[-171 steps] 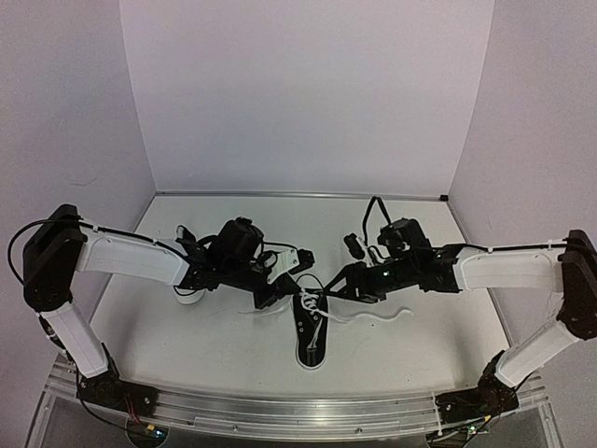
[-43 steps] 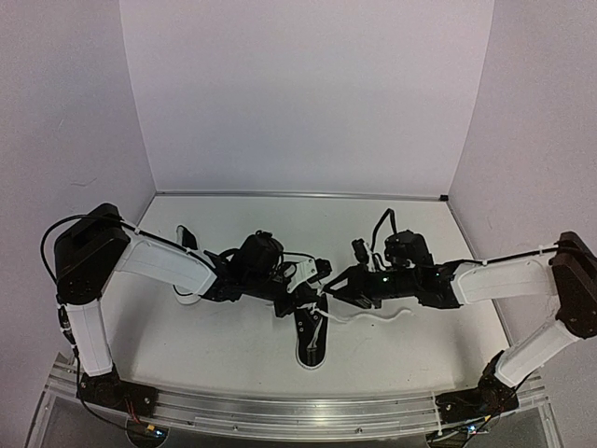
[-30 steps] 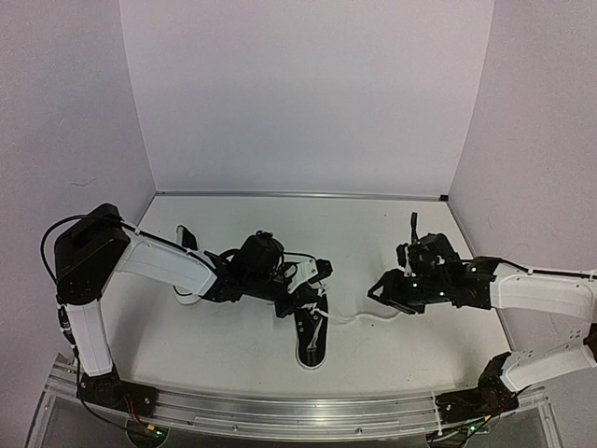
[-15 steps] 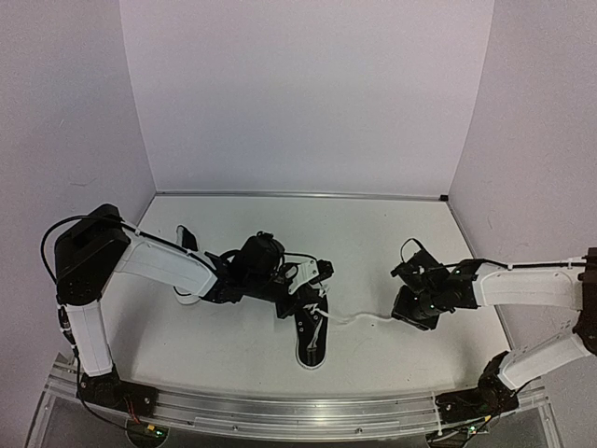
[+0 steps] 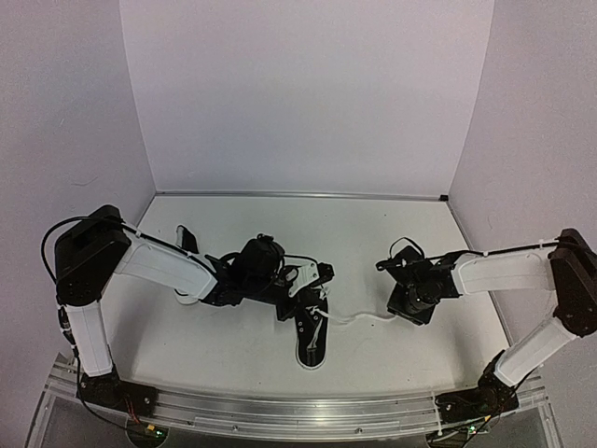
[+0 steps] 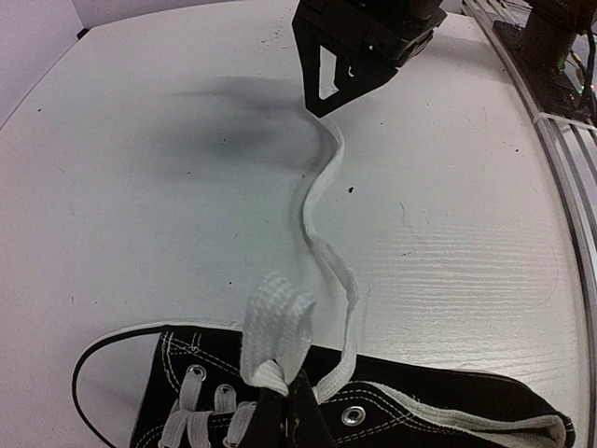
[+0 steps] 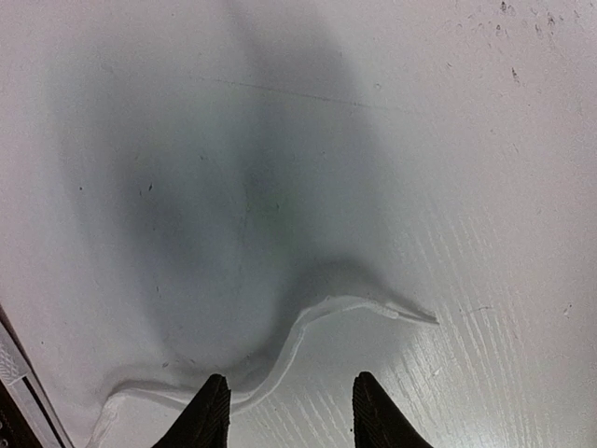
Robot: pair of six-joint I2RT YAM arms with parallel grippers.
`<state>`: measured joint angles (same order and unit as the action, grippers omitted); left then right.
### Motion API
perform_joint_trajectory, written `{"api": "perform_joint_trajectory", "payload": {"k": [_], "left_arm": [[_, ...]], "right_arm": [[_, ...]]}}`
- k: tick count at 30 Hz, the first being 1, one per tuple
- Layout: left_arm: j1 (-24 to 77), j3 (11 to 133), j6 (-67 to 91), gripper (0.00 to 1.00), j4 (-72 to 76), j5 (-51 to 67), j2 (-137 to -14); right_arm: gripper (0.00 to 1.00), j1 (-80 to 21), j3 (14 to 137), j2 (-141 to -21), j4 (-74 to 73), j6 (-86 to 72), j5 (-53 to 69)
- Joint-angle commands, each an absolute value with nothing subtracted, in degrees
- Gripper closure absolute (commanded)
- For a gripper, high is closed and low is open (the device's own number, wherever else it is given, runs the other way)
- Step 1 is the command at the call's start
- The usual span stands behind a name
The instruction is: Tie the shoes
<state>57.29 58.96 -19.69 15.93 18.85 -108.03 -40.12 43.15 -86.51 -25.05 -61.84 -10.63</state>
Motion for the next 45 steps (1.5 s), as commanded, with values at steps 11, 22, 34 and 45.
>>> {"api": "perform_joint_trajectory", "payload": {"k": [11, 22, 34, 45], "left_arm": [[57.79, 57.07, -22.35, 1.00, 20.19, 18.98, -105.56], [57.92, 56.11, -24.38, 1.00, 21.29, 18.51, -105.60], [58.12, 54.69, -26.44, 1.00, 22.80, 18.70, -105.31], [58.11, 53.69, -26.39, 1.00, 22.73, 18.73, -104.82]], "right_arm": [[0.86, -37.46, 45.39, -93.77, -19.06, -57.55, -7.96], [1.00, -35.27, 62.34, -93.91, -13.83, -40.52, 2.64], [1.00, -44.11, 96.54, -116.97, -12.74, -31.62, 27.75], [0.47, -45.43, 94.59, -116.30, -12.57, -31.70, 32.62]]}}
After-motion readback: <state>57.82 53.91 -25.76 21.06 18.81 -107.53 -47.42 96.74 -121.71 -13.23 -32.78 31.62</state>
